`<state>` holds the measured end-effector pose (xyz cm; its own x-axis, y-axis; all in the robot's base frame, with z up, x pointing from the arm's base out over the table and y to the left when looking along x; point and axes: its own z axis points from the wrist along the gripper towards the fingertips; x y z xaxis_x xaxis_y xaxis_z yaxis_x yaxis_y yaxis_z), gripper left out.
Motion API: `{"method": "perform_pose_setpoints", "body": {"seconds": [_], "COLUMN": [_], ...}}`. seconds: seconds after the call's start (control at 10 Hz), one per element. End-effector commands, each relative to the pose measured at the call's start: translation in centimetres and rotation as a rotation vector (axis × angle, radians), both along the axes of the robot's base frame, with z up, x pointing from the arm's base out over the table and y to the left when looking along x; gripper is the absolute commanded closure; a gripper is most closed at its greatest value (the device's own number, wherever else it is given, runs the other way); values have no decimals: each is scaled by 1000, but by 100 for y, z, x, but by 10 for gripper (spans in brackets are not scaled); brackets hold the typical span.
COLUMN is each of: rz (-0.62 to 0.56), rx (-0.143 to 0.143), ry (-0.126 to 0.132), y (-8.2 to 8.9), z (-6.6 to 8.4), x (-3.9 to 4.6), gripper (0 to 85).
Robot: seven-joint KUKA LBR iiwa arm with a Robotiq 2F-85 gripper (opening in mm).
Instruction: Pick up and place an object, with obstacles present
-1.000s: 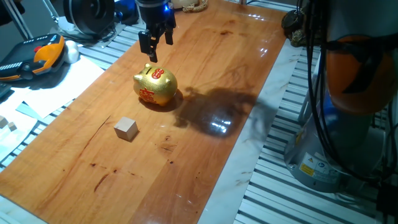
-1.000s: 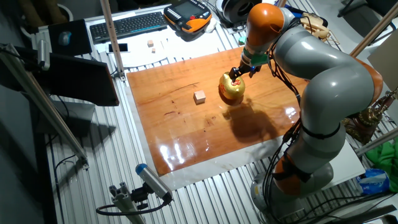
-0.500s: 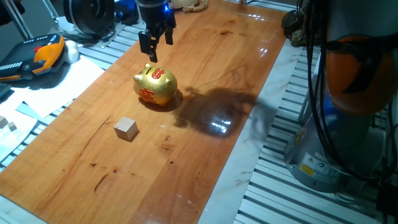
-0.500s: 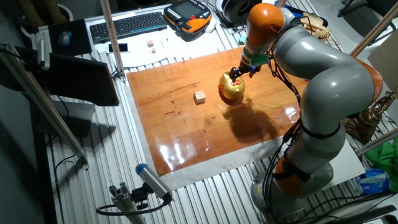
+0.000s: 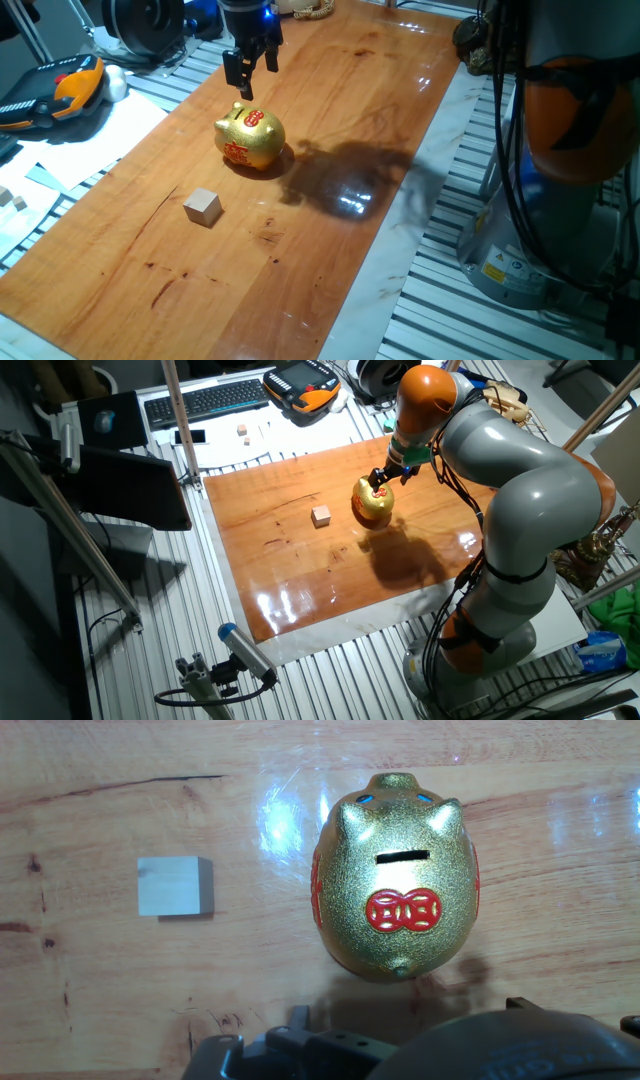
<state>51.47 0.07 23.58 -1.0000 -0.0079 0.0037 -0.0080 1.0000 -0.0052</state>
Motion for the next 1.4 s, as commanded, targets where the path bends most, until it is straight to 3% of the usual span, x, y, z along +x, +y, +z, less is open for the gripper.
{"method": "perform_pose_setpoints", "body": {"seconds": [0.0, 0.4, 0.6, 1.1, 1.3], "rz": [49, 52, 51, 51, 46], "rx": [-16, -10, 9, 20, 32], "ry": [52, 49, 2, -23, -44], "y": [3, 21, 82, 173, 260], "z": [3, 1, -48, -216, -308], "x": [2, 8, 28, 172, 225], "gripper": [850, 850, 850, 850, 850]}}
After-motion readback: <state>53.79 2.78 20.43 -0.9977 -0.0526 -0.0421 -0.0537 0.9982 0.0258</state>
